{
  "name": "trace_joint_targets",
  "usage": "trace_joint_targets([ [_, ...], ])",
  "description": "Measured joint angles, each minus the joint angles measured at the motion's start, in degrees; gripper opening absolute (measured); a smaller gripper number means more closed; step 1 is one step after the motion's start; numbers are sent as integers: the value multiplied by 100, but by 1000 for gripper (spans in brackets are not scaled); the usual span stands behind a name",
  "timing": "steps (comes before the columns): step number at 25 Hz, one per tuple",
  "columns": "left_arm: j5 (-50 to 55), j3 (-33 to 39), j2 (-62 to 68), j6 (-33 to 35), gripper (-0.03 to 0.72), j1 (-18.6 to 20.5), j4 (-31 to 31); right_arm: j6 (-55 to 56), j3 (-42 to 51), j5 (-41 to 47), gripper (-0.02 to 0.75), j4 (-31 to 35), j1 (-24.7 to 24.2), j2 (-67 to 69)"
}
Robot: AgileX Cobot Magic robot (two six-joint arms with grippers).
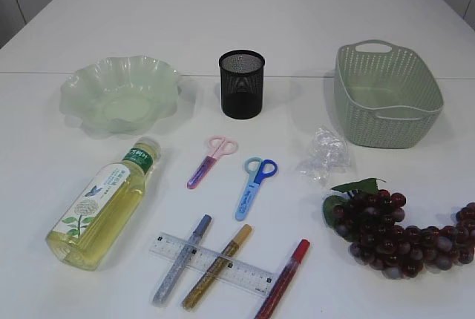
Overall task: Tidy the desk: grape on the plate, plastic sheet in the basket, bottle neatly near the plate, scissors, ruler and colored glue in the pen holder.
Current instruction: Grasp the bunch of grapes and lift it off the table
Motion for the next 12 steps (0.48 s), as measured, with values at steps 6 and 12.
trace_joint_targets([
  [6,0,0,0,0,238,0,0,0,0,0,468,0,0,0],
  [12,0,0,0,0,239,0,0,0,0,0,468,0,0,0],
])
